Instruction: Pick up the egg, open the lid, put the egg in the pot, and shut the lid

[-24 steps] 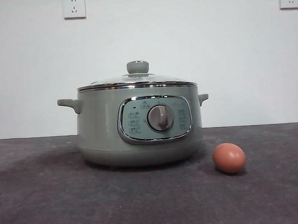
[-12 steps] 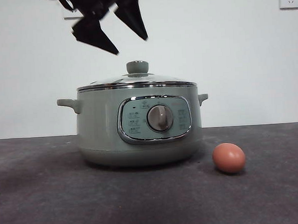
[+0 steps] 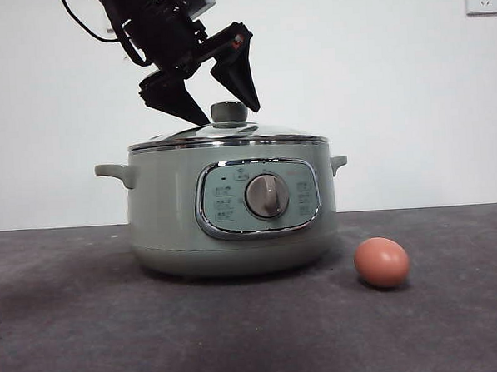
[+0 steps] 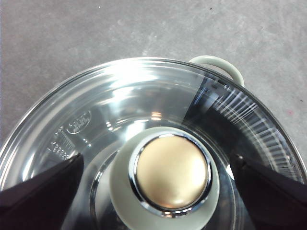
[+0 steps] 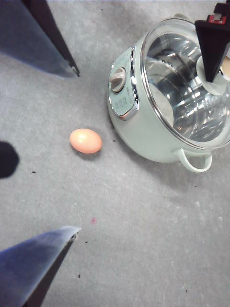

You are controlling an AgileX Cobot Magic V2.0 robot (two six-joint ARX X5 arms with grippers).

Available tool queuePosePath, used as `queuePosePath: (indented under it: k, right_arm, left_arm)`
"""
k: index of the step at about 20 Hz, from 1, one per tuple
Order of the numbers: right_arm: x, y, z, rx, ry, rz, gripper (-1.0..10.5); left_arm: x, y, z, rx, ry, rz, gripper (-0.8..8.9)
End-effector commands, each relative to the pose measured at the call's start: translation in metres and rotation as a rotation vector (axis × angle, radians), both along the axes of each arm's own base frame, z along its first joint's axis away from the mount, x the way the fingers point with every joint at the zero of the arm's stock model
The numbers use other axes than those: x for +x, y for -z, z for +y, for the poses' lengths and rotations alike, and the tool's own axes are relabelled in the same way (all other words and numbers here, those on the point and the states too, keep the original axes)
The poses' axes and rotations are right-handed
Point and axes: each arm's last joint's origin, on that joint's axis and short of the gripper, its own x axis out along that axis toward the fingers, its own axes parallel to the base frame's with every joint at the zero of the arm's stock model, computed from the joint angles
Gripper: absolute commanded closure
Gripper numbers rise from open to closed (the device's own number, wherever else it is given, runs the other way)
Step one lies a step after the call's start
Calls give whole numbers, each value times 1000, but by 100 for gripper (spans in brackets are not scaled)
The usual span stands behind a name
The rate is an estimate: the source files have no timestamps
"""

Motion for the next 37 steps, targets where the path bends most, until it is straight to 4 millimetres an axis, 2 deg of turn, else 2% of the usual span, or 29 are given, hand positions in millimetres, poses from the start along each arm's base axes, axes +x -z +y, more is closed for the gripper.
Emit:
queuePosePath:
  k: [1,3,6,11,16,17,20,23,26,37]
  right_arm:
    - [1,-1,0,6,-1,-2,290]
    - [1,-1,0,6,-1,0,290]
    - [1,-1,0,6,-1,-1,290]
    - [1,-1,0,5,-1,-1,290]
    - [3,0,0,5,-1,7,290]
    - [4,1,0,4,-1,11,290]
    - [5,1,1,4,-1,15,290]
    - [9,3,1,3,0,30,290]
    - [13,5,1,1,0,50,290]
    - [24,11,2,-3,-1,96,291]
  left_arm:
    - [5,11,-4,15,6,24,189]
    - [6,15,-4,19,5,35,194]
    - [5,14,-7,15,11,32,401]
    - [2,17,-8,31,19,73,604]
    - [-2,21,-5,58,16,132,604]
    - [-3,22,-5,59,14,138,631]
    - [-3,21,-5,58,13,138,832]
    - [-3,20,-5,55,13,133,822]
    - [-7,9,-2,36,8,105,822]
    - [-46,-73,22,-89,1,-136,822]
